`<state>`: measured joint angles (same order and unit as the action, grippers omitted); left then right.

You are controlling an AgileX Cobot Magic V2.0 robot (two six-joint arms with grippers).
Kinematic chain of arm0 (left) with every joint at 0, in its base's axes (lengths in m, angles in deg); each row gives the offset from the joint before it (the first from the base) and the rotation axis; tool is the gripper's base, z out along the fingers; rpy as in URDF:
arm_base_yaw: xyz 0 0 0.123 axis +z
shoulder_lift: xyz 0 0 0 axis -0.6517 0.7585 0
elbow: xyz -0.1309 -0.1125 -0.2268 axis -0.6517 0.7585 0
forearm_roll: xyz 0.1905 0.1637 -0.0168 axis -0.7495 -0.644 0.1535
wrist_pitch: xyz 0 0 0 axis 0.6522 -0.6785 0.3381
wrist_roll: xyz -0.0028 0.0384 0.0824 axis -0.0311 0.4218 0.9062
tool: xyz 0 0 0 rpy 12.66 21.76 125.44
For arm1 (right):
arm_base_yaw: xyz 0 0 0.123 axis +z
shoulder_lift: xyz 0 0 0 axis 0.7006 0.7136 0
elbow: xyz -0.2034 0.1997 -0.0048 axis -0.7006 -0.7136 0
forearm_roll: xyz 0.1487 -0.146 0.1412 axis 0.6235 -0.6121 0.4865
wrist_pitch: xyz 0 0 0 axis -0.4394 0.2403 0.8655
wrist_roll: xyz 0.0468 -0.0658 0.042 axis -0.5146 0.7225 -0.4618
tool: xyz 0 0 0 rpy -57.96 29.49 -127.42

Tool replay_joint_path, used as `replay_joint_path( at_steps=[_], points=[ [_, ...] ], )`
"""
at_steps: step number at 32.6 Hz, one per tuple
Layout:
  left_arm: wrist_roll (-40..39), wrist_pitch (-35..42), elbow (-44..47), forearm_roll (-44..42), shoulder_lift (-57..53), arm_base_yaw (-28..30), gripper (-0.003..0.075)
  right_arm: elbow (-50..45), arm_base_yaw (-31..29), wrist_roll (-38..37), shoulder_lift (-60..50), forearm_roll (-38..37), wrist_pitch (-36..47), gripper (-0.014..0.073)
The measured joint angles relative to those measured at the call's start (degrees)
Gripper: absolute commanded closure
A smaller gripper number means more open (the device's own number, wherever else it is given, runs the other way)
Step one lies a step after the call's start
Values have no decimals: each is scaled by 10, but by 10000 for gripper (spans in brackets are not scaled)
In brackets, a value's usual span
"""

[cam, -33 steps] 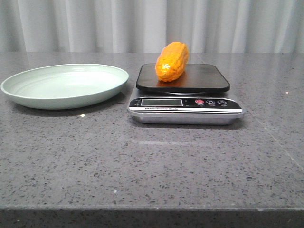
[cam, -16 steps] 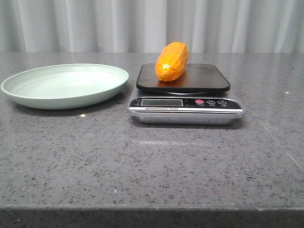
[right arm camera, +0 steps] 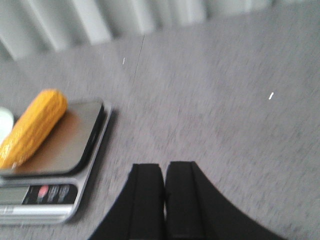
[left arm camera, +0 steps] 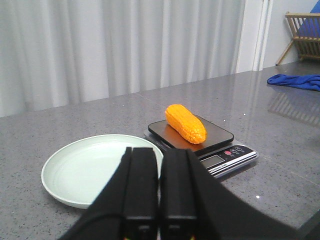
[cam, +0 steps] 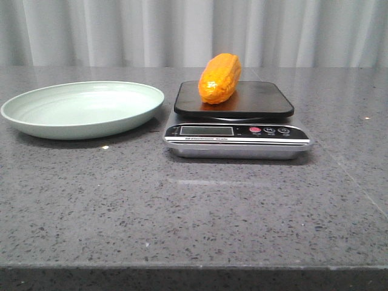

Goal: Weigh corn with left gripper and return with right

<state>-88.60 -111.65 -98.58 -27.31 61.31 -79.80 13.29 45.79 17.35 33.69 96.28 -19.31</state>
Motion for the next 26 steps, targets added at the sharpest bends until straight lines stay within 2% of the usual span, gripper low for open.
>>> replay_joint_path(
  at_steps=[4,6,17,20,26],
  points=[
    [0,0,0,0,0,0,594,52,28,33,64,28,-60,69],
    [0,0,0,0,0,0,594,89,49,41,103,42,-77,-1],
    [0,1,0,0,0,0,594,286,180,20,327,64,-142,-8],
    [0,1,0,0,0,0,594,353,212,-18,396,43,-167,-8],
    [0,1,0,0,0,0,594,490,263,-141,526,-52,-235,-8]
  ],
)
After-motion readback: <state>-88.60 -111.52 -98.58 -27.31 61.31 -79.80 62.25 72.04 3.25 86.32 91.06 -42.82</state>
